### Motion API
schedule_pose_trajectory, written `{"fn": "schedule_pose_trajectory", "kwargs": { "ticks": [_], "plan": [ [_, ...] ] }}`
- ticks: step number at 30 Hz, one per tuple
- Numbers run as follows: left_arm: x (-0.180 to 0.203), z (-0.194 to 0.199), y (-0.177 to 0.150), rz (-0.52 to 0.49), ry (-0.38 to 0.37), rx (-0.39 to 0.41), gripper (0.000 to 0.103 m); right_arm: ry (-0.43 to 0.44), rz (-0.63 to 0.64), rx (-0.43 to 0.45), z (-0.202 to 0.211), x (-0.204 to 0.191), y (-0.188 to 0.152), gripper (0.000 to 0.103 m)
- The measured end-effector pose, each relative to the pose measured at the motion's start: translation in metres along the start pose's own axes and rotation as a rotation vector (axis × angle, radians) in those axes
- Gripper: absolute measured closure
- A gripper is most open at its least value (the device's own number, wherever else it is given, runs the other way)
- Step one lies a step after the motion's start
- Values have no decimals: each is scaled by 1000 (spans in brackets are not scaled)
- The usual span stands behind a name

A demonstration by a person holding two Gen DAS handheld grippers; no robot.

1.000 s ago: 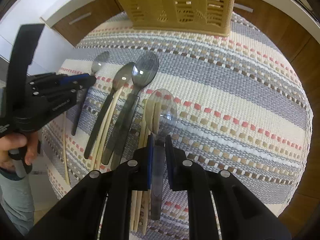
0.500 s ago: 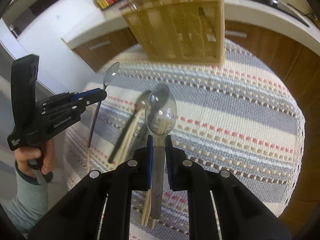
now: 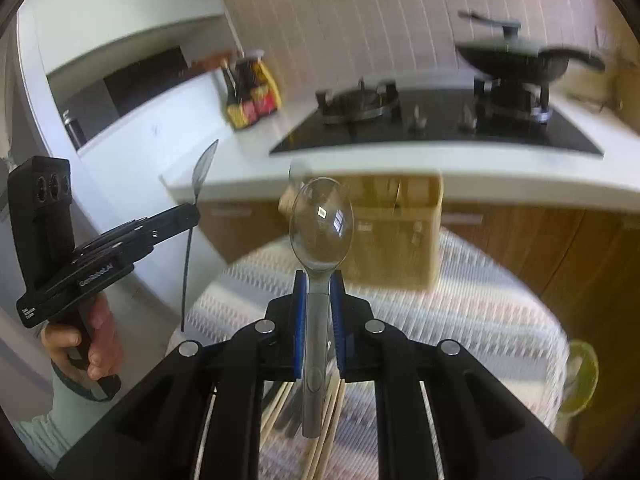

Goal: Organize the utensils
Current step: 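Lift both clear spoons and carry them over the yellow basket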

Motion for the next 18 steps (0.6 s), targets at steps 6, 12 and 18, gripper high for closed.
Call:
{"fn": "schedule_pose_trajectory", "kwargs": {
  "ticks": [6,12,18],
  "plan": [
    [-5,-22,34,18,-32,123,93,-20,26,129,-11,9,43,93],
    [-10,-44,49,29,-64,286,93,-70,62,232,-27,24,74,93],
    [-15,-70,51,-2,-9,371,93,-139,101,315,-51,42,90,93]
  ]
}}
Point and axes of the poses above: each gripper's, at about its wrist camera, not at the fingertips, and z roughly against the way its jaws point, x to its right, y to its top, the point moved 4 cm from there along -z, roughly the way its jaws point, and after that the axes turned 10 degrees about x, right-handed, at the moved point
